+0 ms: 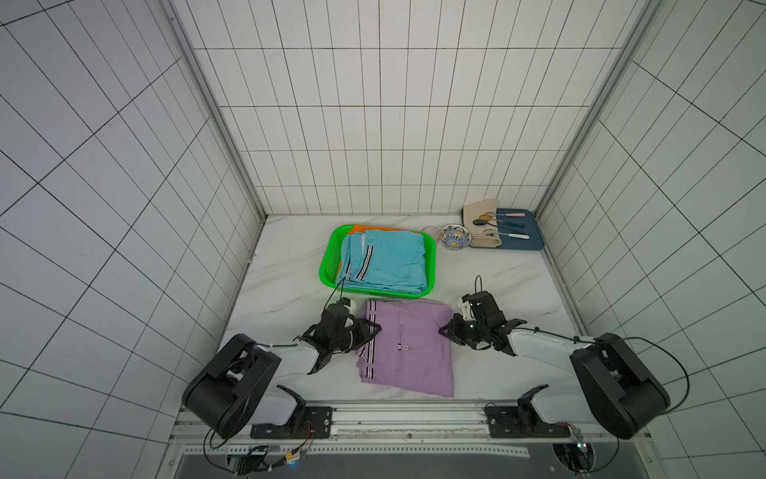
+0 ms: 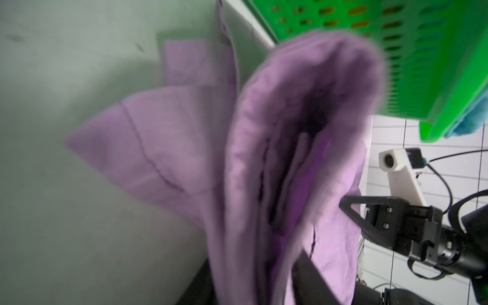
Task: Put the folded long pants in the basket
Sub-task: Pick up the long pant at the center of the board, then place the long pant in the basket.
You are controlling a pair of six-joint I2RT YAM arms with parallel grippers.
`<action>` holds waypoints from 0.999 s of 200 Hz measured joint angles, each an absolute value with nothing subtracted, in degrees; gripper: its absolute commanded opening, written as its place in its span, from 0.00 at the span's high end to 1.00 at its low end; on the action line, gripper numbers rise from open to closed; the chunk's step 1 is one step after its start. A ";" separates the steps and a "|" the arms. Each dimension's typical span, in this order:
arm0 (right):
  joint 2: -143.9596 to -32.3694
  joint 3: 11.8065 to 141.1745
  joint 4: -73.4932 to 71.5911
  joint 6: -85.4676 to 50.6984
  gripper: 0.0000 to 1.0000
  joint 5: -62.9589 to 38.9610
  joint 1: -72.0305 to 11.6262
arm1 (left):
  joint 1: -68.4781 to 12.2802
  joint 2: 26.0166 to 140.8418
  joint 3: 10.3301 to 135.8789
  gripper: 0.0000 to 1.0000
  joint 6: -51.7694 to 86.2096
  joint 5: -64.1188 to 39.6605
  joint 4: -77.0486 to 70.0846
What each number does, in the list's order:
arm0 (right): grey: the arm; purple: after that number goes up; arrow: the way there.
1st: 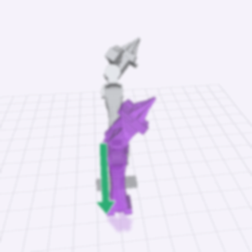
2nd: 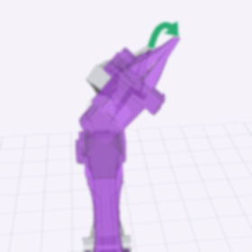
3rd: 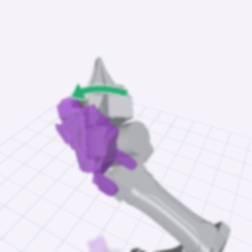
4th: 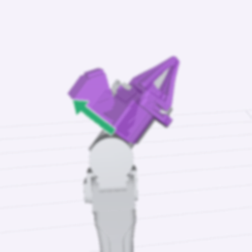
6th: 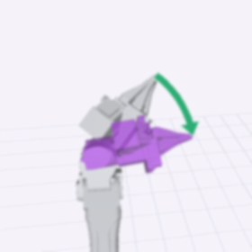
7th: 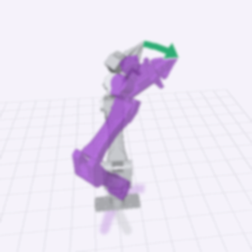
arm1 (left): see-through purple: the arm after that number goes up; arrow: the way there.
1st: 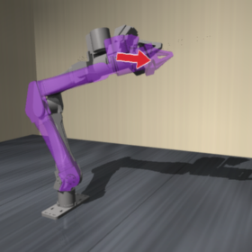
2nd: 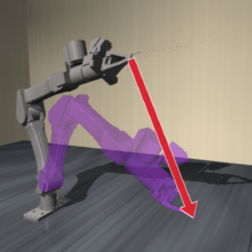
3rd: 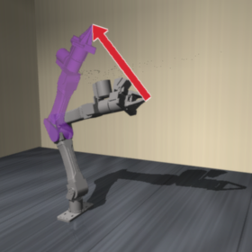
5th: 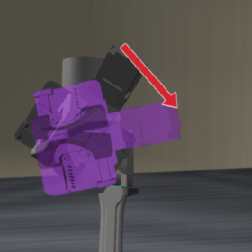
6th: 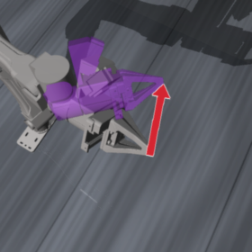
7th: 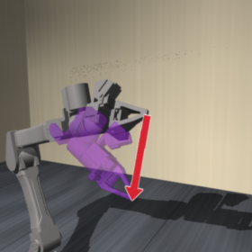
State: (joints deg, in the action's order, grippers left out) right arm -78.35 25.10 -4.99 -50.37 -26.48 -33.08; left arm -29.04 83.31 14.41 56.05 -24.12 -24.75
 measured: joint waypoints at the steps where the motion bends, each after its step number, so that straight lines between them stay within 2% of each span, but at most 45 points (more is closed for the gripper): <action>1: -78.35 25.12 -4.95 -50.37 1.00 -26.44 -33.08 | -29.04 83.94 14.41 1.00 56.14 -24.18 -25.26; 37: -78.22 25.82 -3.75 -49.45 1.00 -24.75 -33.21 | -29.04 91.85 15.05 1.00 57.45 -27.70 -36.25; 72: -75.18 25.93 -1.08 -48.25 1.00 -22.13 -34.61 | -29.39 89.58 15.16 1.00 57.65 -26.98 -33.80; 99: -70.02 26.70 3.46 -47.57 1.00 -20.67 -37.21 | -31.55 78.15 14.83 1.00 57.65 -22.85 -18.61; 135: -60.99 30.70 11.07 -46.61 1.00 -19.86 -41.10 | -34.50 53.04 17.02 1.00 57.67 -17.69 9.41; 163: -53.89 34.74 16.45 -46.11 1.00 -18.52 -43.59 | -34.57 36.49 21.91 1.00 57.95 -15.42 23.20; 182: -50.35 38.92 19.94 -45.69 1.00 -18.41 -44.86 | -34.39 30.94 27.27 1.00 57.60 -15.03 31.00; 200: -49.56 44.25 23.38 -45.10 1.00 -18.52 -45.47 | -33.82 30.48 34.87 1.00 56.64 -14.94 37.32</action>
